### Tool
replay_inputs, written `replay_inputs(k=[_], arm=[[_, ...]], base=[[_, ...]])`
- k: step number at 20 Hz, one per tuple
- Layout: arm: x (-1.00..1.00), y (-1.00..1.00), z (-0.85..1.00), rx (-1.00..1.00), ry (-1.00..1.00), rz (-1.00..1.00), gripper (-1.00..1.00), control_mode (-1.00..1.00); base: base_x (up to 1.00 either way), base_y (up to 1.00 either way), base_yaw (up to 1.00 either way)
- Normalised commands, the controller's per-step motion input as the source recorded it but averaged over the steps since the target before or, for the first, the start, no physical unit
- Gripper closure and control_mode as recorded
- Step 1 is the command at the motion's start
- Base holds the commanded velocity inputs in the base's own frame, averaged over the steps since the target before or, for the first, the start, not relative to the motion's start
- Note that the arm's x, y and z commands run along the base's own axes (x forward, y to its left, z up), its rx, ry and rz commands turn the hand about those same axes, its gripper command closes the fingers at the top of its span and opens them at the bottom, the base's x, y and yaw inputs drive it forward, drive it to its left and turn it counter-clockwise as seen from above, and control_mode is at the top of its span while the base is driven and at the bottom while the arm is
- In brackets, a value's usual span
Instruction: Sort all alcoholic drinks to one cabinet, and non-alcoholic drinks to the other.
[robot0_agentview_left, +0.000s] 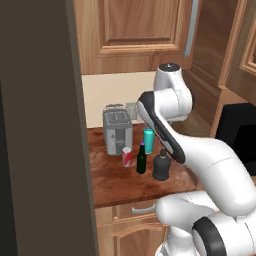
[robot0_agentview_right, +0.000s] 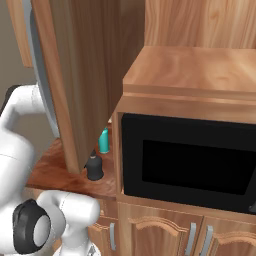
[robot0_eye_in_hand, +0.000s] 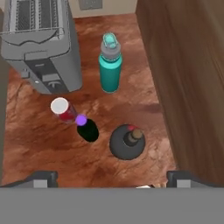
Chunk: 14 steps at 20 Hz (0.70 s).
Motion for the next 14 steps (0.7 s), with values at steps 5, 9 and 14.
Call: replay_inputs(k=[5,9,14], arm=[[0.0,0.36,-0.26,-0.08,-0.07,-0.18,-1.0,-1.0],[0.0,0.31,-0.31,-0.09,-0.06,-0.18,-1.0,-1.0],[0.0,0.29,-0.28,-0.08,-0.02,-0.17,-1.0,-1.0]], base=[[0.0,0.0,0.0],[0.0,0.0,0.0],[0.0,0.0,0.0]])
